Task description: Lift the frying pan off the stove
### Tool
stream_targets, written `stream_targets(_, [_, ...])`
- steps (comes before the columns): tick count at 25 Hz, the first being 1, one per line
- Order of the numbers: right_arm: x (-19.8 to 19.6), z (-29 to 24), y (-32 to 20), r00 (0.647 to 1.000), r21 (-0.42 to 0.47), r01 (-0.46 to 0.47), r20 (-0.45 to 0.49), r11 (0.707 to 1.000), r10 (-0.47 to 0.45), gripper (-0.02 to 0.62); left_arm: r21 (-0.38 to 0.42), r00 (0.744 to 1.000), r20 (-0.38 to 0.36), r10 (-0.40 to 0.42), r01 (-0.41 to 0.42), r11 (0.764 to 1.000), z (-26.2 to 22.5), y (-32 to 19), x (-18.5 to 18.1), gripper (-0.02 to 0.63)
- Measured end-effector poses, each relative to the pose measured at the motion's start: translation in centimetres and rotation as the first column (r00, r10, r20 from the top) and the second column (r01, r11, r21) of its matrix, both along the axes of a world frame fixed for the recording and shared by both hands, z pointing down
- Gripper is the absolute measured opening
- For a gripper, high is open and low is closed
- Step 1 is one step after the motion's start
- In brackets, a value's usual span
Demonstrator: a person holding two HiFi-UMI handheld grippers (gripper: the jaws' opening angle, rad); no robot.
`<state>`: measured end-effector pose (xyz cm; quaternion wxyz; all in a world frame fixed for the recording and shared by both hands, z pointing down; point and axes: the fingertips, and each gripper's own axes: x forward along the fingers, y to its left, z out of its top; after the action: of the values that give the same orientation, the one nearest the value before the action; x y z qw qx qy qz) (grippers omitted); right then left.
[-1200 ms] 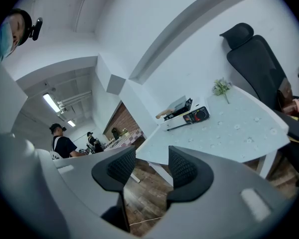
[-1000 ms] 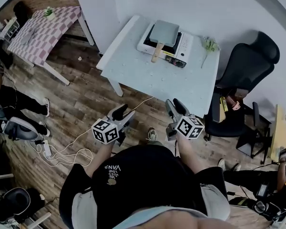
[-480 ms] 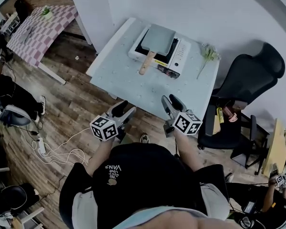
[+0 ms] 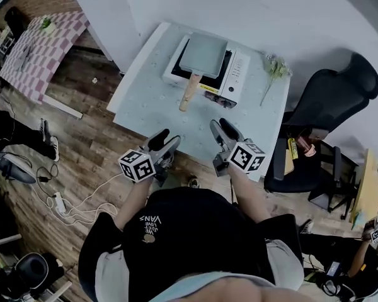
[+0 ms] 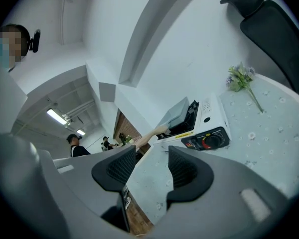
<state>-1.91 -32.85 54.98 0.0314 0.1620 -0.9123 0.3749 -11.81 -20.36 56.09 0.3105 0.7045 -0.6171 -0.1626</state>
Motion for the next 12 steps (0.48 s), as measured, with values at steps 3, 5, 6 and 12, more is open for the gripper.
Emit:
stream_targets(3, [-2.2,0.0,-1.0,0.999,-0.063,-0.022,0.046,0.998,0.025,0.196,0.012,0.996,-0.063,0.060,-0.060,0.998,-0.3,-1.9,-1.3,0.259])
stream_targets(5, [-3.5,0.3,-1.6,0.997,-0.103,-0.032,0.061,0.994,0.039,0.196,0.027,0.988,-0.116,0.105,-0.103,0.994,-0.8,-3.1,-2.0,0.273])
stream_targets(6, [-4.1,0.4,-1.9,0.997,-0.117,-0.037,0.065,0.992,0.045,0.196,0.033,0.981,-0.145,0.127,-0.124,0.992,-0.9,-3.7,-2.3,0.276])
stream_targets(12, [-8.4,0.5,-4.0,0.984,-0.241,-0.030,0.163,0.970,0.071,0.196,0.047,0.940,-0.238,0.244,-0.239,0.970,-1.1,-7.1,-3.7,0.281])
